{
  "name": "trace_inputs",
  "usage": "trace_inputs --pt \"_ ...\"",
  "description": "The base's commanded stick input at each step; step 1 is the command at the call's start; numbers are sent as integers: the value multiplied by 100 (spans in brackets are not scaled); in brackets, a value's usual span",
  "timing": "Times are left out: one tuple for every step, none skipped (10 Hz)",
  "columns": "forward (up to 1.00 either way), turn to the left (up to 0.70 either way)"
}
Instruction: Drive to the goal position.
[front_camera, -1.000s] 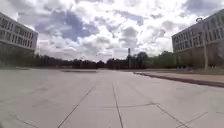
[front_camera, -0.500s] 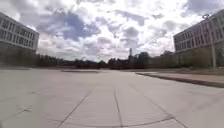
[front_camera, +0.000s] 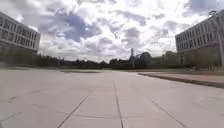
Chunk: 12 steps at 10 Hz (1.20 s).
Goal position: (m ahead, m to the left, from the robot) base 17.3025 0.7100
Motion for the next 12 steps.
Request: trace_inputs --pt "100 0" --pt "100 0" --pt "100 0" --pt "100 0" --pt "100 0" --pt "100 0" --pt "100 0" --pt "100 0" --pt "100 0" --pt "100 0" --pt "100 0" --pt "100 0"
